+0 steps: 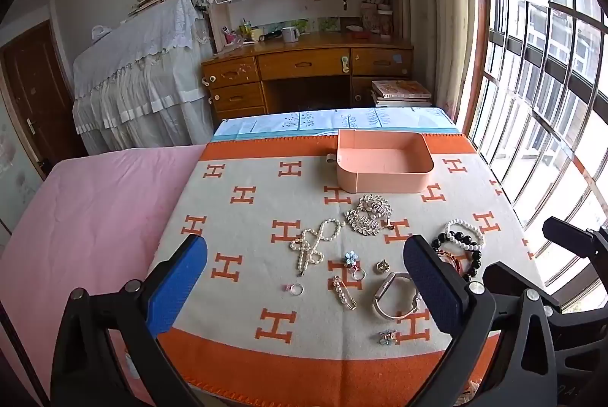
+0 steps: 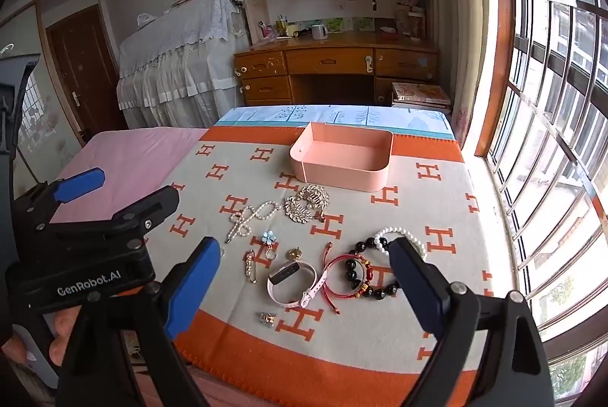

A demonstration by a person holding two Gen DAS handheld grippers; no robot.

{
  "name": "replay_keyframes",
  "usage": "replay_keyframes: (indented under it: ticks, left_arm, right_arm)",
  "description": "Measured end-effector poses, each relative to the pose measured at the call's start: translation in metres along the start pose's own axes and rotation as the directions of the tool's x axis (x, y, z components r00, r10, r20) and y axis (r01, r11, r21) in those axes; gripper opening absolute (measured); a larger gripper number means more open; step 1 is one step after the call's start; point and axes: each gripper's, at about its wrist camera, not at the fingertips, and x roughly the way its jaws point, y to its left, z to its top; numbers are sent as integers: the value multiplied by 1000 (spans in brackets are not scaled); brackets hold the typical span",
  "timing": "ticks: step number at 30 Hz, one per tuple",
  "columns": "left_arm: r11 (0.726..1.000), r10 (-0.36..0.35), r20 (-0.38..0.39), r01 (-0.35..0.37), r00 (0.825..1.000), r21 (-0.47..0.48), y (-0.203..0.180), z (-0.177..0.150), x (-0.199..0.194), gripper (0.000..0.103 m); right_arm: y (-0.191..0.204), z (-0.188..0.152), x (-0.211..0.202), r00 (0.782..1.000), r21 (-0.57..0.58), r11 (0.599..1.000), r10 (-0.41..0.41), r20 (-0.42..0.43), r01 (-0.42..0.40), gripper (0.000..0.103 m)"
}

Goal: Organize jewelry

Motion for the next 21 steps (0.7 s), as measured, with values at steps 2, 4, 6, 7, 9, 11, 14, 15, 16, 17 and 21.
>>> replay_keyframes:
  ticks: [2, 4, 6, 7, 9, 11, 14, 15, 16, 17, 21]
  left_arm:
    - [999, 14, -14, -14, 1000, 31, -4, -1, 3, 102]
    - [998, 36, -18, -35, 999, 57, -15, -2, 4, 102]
    - [999, 17, -26, -15, 1000, 46, -11, 0, 5, 102]
    - [999, 8, -25, -7, 1000, 38, -10, -2, 5, 101]
    - [999, -4, -29, 5, 1000, 33, -6, 0, 6, 101]
    - [1000, -12, -29, 13, 1000, 28, -5, 0, 7, 101]
    - [1000, -15, -33, 16, 999, 24, -5, -1, 8, 101]
    - [1000, -17, -35, 18, 999, 21, -5, -1, 9, 101]
    - [1000, -17, -36, 18, 999, 19, -5, -1, 9, 101]
    - [1000, -17, -36, 17, 999, 17, -5, -2, 9, 101]
    - [1000, -15, -30, 15, 999, 18, -3, -1, 8, 101]
  right_arm:
    - [0, 0, 1, 1000, 1, 1000, 0, -4, 0, 92]
    - [0, -1, 1, 1000, 8, 1000, 5, -12, -5, 92]
    - [-6, 1, 0, 1000, 32, 999, 19, -7, -19, 92]
    - [-7, 0, -1, 1000, 32, 999, 20, 0, -20, 92]
    - [-4, 0, 4, 1000, 37, 999, 18, -8, -18, 92]
    - [-2, 0, 5, 1000, 33, 999, 19, -4, -19, 92]
    - [-3, -1, 4, 1000, 30, 999, 29, -3, -29, 92]
    - [-3, 0, 3, 1000, 30, 999, 30, -3, -30, 92]
    - [-2, 0, 4, 1000, 30, 999, 30, -3, -30, 92]
    - [-2, 0, 5, 1000, 31, 999, 29, -4, -29, 92]
    - [-1, -1, 5, 999, 31, 999, 34, -3, -34, 92]
